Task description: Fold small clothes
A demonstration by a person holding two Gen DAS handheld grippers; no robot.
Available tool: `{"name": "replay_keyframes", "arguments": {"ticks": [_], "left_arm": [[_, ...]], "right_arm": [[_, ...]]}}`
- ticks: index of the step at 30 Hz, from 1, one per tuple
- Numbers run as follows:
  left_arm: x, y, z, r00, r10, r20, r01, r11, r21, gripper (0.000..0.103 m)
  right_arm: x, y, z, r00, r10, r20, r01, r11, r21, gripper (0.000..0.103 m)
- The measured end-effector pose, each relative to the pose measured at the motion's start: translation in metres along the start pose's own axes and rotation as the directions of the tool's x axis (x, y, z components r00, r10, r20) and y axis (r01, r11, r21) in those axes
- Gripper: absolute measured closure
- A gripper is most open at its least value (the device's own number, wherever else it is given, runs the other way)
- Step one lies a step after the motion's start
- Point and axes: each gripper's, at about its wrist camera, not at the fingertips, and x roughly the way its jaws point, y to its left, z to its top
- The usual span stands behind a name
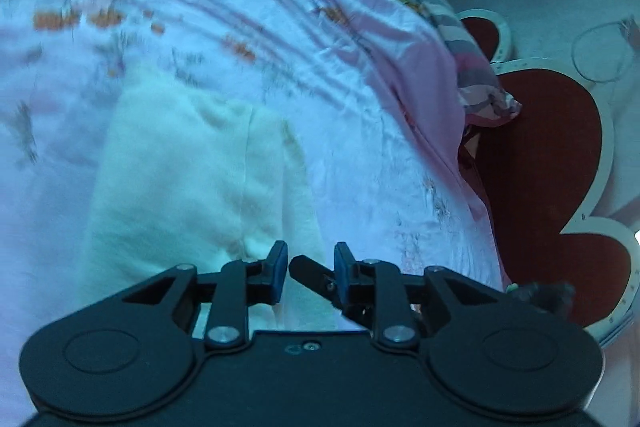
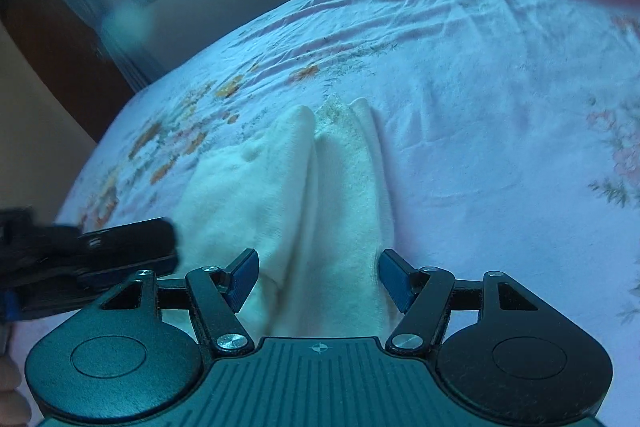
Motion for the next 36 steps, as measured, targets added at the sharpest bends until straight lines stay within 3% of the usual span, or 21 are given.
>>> {"name": "replay_keyframes", "arguments": {"ticks": [5, 7, 8, 10, 13, 16, 19, 20, 21, 22, 27, 30, 36], "left_arm": [[-0.009, 0.024, -0.015, 0.989, 0.144, 0.013, -0.145, 0.987, 0.071, 0.078], [-0.011, 0.035, -0.024, 0.983, 0.183, 0.02, -0.184, 0.98, 0.076, 0.078], [-0.013, 0.04, -0.028, 0.982, 0.185, 0.024, -0.186, 0.98, 0.072, 0.078], [-0.013, 0.048, -0.033, 0.987, 0.16, 0.013, -0.161, 0.984, 0.071, 0.078], [-0.006, 0.055, -0.04, 0.989, 0.146, -0.001, -0.145, 0.987, 0.071, 0.078], [-0.005, 0.057, -0.044, 0.992, 0.129, 0.009, -0.129, 0.99, 0.049, 0.078], [-0.005, 0.057, -0.047, 0.992, 0.126, 0.013, -0.126, 0.99, 0.06, 0.078], [-0.005, 0.057, -0.047, 0.992, 0.122, 0.013, -0.123, 0.99, 0.065, 0.078], [-0.004, 0.057, -0.047, 0.993, 0.12, 0.011, -0.12, 0.991, 0.066, 0.078], [-0.003, 0.057, -0.047, 0.993, 0.117, 0.011, -0.118, 0.991, 0.065, 0.078], [0.001, 0.051, -0.048, 0.994, 0.11, 0.011, -0.111, 0.99, 0.09, 0.078], [0.004, 0.045, -0.048, 0.995, 0.104, 0.008, -0.104, 0.989, 0.106, 0.078], [0.018, 0.022, -0.046, 0.999, 0.038, -0.011, -0.036, 0.993, 0.111, 0.078]], "right_arm": [[0.022, 0.006, 0.01, 0.998, 0.045, -0.04, -0.044, 0.998, 0.043, 0.037], [0.029, 0.012, 0.015, 0.999, -0.003, -0.037, 0.005, 0.999, 0.035, 0.037], [0.021, 0.014, 0.017, 0.998, -0.055, 0.024, 0.054, 0.998, 0.022, 0.037], [0.006, 0.019, 0.023, 0.992, -0.073, 0.106, 0.076, 0.997, -0.019, 0.037], [0.021, 0.026, 0.027, 0.999, -0.044, 0.024, 0.045, 0.996, -0.072, 0.037], [0.053, 0.019, 0.024, 0.997, -0.054, -0.055, 0.052, 0.998, -0.045, 0.037], [0.067, 0.017, 0.024, 0.998, -0.026, -0.06, 0.024, 0.999, -0.031, 0.037], [0.069, 0.02, 0.025, 0.998, -0.027, -0.058, 0.024, 0.998, -0.055, 0.039], [0.072, 0.022, 0.026, 0.998, -0.022, -0.064, 0.018, 0.998, -0.067, 0.066], [0.076, 0.022, 0.027, 0.997, -0.008, -0.082, 0.003, 0.998, -0.06, 0.079], [0.076, 0.029, 0.029, 0.997, 0.009, -0.076, -0.016, 0.995, -0.102, 0.091], [0.057, 0.043, 0.029, 1.0, -0.028, 0.01, 0.029, 0.981, -0.189, 0.091], [0.025, 0.047, 0.043, 0.994, -0.059, 0.094, 0.084, 0.954, -0.287, 0.092]]}}
